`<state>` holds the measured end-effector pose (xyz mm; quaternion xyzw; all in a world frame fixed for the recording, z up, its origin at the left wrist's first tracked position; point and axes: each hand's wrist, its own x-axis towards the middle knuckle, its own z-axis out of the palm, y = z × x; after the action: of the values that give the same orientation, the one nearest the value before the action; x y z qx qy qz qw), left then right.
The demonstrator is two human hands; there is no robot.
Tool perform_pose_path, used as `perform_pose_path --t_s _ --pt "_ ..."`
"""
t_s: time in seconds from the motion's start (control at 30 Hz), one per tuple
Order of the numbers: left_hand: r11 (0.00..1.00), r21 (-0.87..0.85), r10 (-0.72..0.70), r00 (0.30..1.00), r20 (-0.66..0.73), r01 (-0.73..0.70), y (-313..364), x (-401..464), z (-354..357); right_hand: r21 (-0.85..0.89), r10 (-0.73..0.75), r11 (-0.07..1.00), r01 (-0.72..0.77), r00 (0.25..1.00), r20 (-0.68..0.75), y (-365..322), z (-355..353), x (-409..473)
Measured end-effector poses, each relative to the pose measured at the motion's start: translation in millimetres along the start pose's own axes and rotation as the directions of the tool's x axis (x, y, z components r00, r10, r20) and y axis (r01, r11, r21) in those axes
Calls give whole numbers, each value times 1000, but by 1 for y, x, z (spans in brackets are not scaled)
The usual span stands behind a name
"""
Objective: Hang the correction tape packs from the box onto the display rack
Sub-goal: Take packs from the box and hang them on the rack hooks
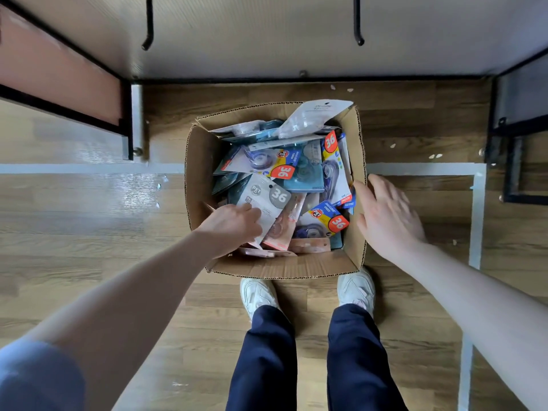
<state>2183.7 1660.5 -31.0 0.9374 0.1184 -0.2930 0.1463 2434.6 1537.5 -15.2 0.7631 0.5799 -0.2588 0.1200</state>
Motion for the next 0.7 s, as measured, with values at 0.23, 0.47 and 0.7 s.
perform_pose_path --t_s 0.23,0.47,0.7 --pt "940 -245 -275 952 -133 237 -5 -7 -11 -18 -26 1000 26 1000 15 -11 -15 1" --pt "823 -386 -492 863 -114 418 -10 -5 -11 -8 -66 998 67 997 45 -20 -12 11" --pt "718 -462 -617 784 -74 521 -15 -2 4 68 -73 996 65 989 126 -33 7 39"
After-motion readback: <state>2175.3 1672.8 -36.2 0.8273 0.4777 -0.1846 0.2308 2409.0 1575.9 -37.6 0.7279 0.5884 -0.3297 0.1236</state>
